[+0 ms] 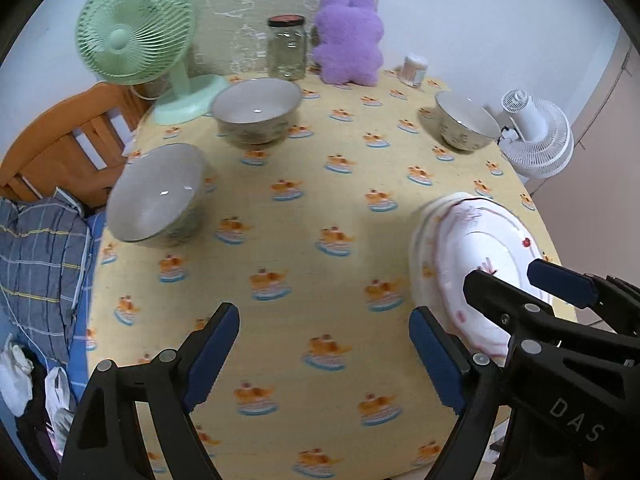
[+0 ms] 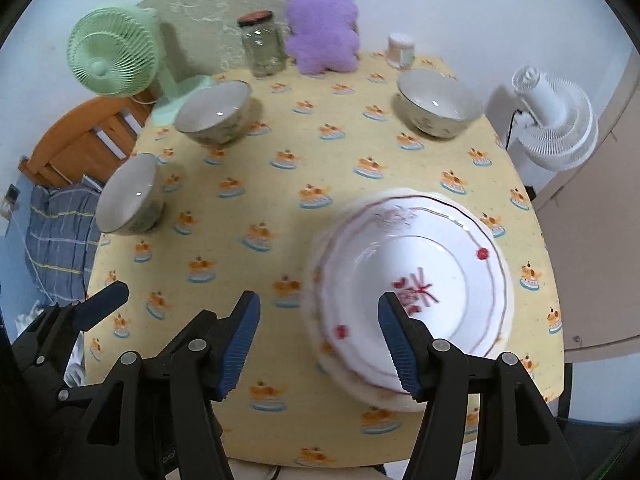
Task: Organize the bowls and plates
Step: 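Move both grippers to the large grey bowl and grasp its rim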
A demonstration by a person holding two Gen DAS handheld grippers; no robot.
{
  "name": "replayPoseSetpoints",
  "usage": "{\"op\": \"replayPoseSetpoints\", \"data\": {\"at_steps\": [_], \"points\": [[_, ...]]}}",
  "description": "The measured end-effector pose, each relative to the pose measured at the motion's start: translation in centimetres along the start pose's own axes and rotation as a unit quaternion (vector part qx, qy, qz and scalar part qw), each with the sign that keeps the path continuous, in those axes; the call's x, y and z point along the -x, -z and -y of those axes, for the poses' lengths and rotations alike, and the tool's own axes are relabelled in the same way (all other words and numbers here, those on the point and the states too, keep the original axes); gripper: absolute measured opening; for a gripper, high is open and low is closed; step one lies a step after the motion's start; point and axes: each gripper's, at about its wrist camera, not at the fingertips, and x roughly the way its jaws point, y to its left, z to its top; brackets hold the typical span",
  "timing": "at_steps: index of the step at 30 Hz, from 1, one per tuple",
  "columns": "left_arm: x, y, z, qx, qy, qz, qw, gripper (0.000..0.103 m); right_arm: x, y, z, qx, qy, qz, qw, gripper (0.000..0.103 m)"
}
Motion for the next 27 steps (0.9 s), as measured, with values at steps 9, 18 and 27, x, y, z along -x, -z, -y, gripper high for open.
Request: {"op": "replayPoseSetpoints", "data": {"at_steps": [9, 18, 27], "points": [[1.3, 1.0, -6.6, 0.000, -0.010, -0.003, 1.0000, 0.088, -0.4, 0.9, -6.7, -0.018, -0.007, -0.005, 1.000, 0.065], [0.7, -0.8, -11.8, 0.017, -0.011, -0.002, 0.9998, 0.085, -1.5, -1.1, -12.0, 0.008, -0.003, 0.011, 1.000, 0.065], [-0.9, -4.3, -15.8, 0.020, -0.031, 0.023, 0.9991, 0.080, -4.2, -5.4, -15.7, 0.010, -0.007, 0.027, 1.000, 0.065]]}}
